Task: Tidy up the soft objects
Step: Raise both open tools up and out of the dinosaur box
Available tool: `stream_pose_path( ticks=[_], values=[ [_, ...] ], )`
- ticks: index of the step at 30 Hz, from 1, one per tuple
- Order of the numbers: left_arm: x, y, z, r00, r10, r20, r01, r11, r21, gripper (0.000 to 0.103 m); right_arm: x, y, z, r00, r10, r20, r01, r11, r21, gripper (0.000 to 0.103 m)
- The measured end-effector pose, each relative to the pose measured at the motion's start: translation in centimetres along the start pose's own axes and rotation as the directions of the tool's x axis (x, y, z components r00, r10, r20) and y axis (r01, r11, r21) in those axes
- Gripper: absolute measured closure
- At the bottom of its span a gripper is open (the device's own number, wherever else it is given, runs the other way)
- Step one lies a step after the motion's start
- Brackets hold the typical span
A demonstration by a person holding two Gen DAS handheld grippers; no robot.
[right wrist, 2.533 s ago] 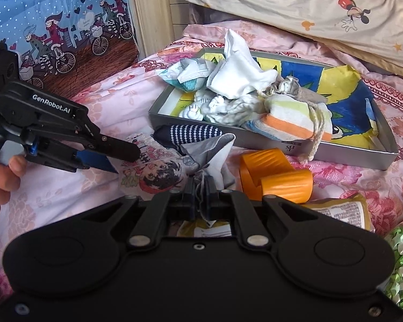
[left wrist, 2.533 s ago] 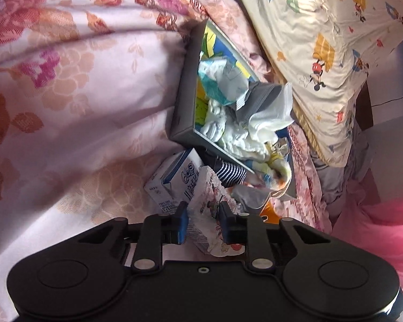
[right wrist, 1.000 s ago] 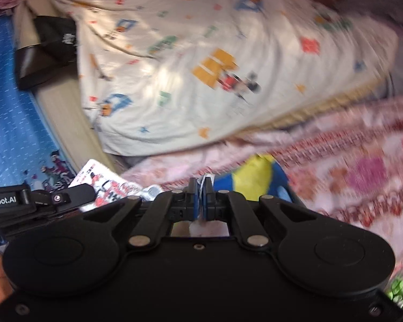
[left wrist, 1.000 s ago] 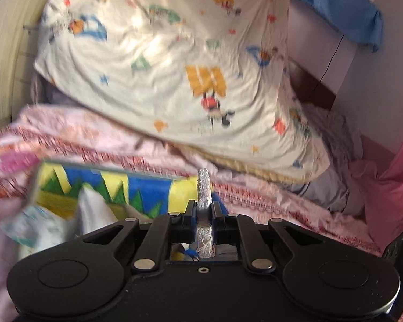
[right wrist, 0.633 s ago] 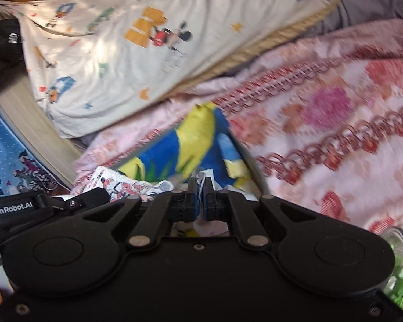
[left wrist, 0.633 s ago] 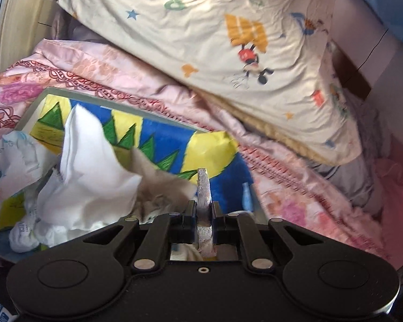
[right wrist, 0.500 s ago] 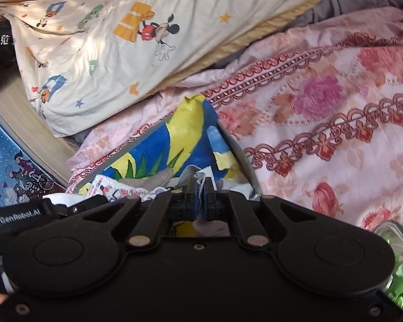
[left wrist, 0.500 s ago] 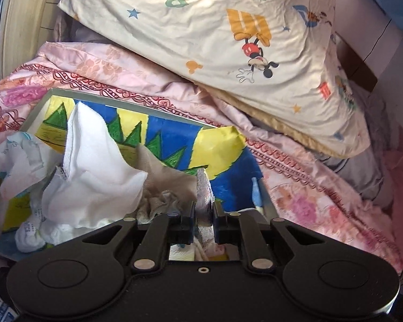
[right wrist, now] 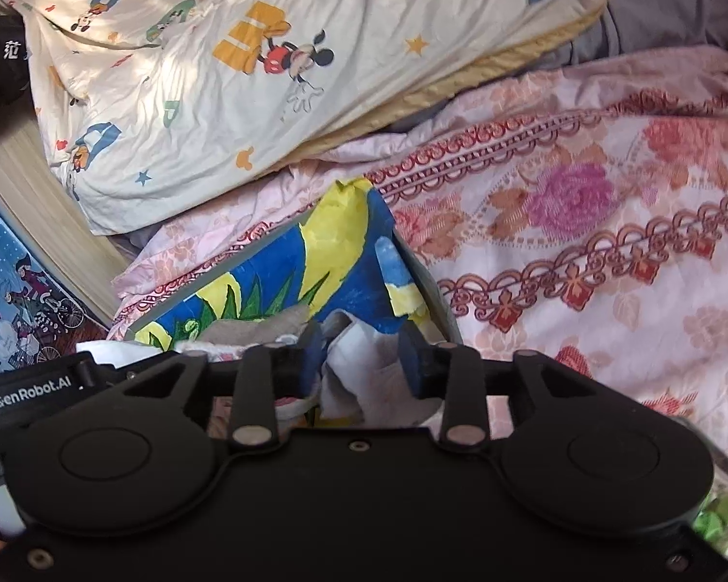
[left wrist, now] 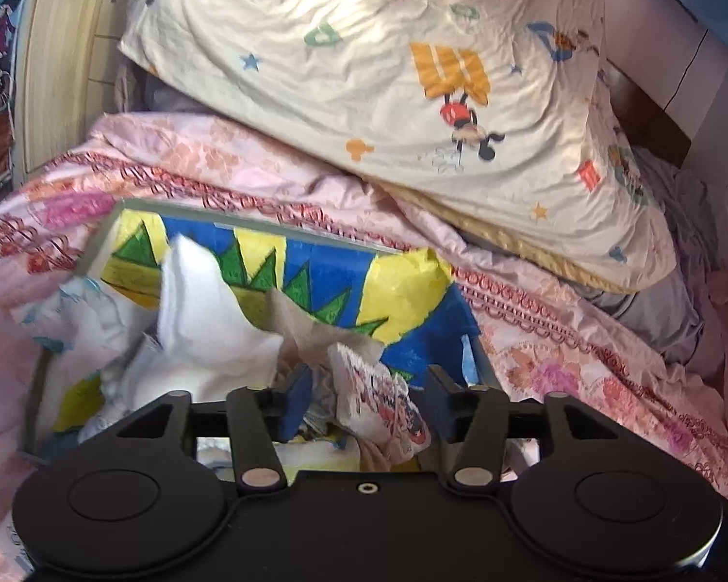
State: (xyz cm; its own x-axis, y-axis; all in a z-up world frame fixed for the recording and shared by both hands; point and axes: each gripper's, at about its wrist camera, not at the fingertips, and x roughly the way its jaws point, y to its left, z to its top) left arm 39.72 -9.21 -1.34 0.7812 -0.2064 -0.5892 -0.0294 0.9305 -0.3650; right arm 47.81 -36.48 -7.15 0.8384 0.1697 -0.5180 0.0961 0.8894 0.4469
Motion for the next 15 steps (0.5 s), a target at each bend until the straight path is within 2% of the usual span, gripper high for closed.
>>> stream_pose_path(
  ticks=[6, 8, 11, 14, 15],
  values=[
    [-4.1, -0.2, 1.3, 0.994, 0.007, 0.105, -0.008, 1.0, 0.014, 0.031, -2.8, 1.4, 1.3, 0.999, -0.001, 0.052, 0.003, 1.0, -0.026, 0.053],
    [-5.7, -0.4, 1.7, 0.99, 0.007, 0.14, -0.012, 0.999, 0.03, 0.021, -4.2, 2.0, 1.9, 0.997, 0.008, 0.075, -0.005, 0.999, -0.034, 0.045],
    [-8.4, -0.6, 2.0, 0.977, 0.003, 0.212, -0.014, 0.999, 0.048, 0.014, -6.5, 3.3, 2.6, 0.992, 0.019, 0.122, -0.011, 0.998, -0.067, 0.031],
    [-11.2, -0.8, 2.1, 0.96, 0.0, 0.281, -0.017, 0.998, 0.058, 0.006, -9.0, 4.7, 3.3, 0.985, 0.045, 0.168, -0.028, 0.994, -0.102, 0.025],
    [-12.1, -0.8, 2.1, 0.952, -0.003, 0.305, -0.016, 0.998, 0.06, 0.004, -9.8, 5.2, 3.4, 0.982, 0.054, 0.183, -0.033, 0.993, -0.115, 0.018]
  ],
)
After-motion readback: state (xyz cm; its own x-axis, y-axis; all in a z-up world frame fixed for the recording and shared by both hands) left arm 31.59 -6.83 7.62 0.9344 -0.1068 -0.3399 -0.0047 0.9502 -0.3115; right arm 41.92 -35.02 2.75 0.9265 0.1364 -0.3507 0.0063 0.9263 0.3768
